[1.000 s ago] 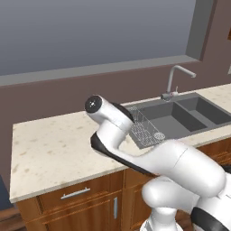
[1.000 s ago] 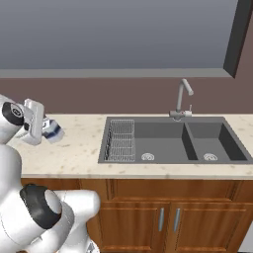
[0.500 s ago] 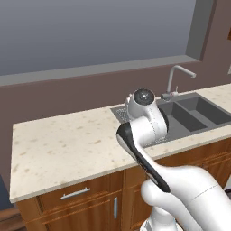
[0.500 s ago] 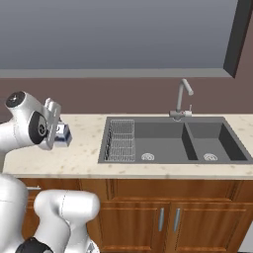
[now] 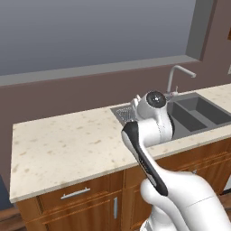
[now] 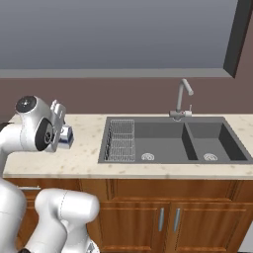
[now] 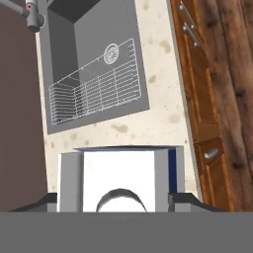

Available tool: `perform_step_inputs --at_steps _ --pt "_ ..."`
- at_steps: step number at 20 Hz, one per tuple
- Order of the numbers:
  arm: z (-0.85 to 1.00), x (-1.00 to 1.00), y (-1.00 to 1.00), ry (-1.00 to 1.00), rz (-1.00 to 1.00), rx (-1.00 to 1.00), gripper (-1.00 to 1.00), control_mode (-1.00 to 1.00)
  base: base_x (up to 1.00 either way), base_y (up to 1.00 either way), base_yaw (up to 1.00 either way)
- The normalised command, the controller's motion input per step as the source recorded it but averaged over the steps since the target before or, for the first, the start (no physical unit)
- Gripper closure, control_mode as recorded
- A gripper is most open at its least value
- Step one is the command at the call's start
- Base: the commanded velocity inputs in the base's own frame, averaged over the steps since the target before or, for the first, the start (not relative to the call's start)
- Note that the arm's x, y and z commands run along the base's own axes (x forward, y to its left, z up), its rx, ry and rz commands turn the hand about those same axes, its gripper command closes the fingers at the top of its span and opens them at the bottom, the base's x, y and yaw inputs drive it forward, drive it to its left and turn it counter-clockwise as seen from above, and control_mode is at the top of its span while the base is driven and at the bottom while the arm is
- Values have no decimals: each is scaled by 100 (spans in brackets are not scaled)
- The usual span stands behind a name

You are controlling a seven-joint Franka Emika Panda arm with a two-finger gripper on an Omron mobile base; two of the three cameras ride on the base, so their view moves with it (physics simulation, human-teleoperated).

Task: Gather the eggs and milk located in the vicinity of the sink area and place them right next to the bowl.

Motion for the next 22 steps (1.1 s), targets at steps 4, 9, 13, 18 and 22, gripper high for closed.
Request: perform_step_inputs --at_steps 4,9,13,18,22 --pt "0 0 0 0 0 0 100 -100 0 0 0" --pt "0 0 0 0 0 0 100 -100 0 0 0" --pt "0 0 0 0 0 0 100 -100 0 0 0" --pt "0 0 -1 0 0 1 100 -100 0 0 0" --pt "0 0 0 0 0 0 100 100 0 -3 0"
